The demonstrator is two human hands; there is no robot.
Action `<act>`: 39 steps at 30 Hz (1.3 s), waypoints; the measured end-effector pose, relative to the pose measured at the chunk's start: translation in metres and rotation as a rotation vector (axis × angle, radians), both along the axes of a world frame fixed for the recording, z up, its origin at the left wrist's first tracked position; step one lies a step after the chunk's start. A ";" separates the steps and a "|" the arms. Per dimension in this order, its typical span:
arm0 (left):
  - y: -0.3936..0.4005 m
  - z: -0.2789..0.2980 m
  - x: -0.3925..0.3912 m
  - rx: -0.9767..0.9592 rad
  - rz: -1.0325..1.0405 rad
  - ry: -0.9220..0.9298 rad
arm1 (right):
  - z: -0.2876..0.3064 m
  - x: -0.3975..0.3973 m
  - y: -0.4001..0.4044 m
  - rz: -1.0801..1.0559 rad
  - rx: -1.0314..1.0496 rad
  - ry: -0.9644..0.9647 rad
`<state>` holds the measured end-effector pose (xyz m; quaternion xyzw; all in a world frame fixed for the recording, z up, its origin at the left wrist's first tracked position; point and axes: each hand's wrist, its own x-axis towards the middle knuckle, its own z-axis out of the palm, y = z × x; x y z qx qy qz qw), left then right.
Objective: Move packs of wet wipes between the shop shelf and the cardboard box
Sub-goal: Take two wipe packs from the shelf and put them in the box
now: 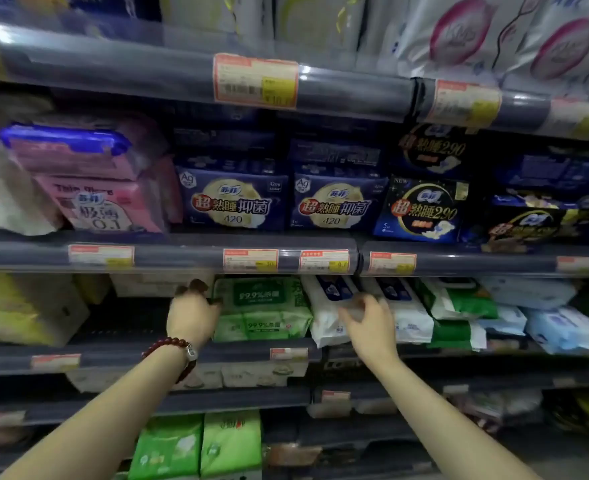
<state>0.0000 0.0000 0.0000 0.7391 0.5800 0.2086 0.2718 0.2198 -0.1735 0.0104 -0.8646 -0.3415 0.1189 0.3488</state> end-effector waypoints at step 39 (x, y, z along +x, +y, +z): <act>-0.060 -0.002 -0.008 0.000 -0.050 -0.444 | -0.016 -0.033 0.001 -0.121 -0.011 -0.259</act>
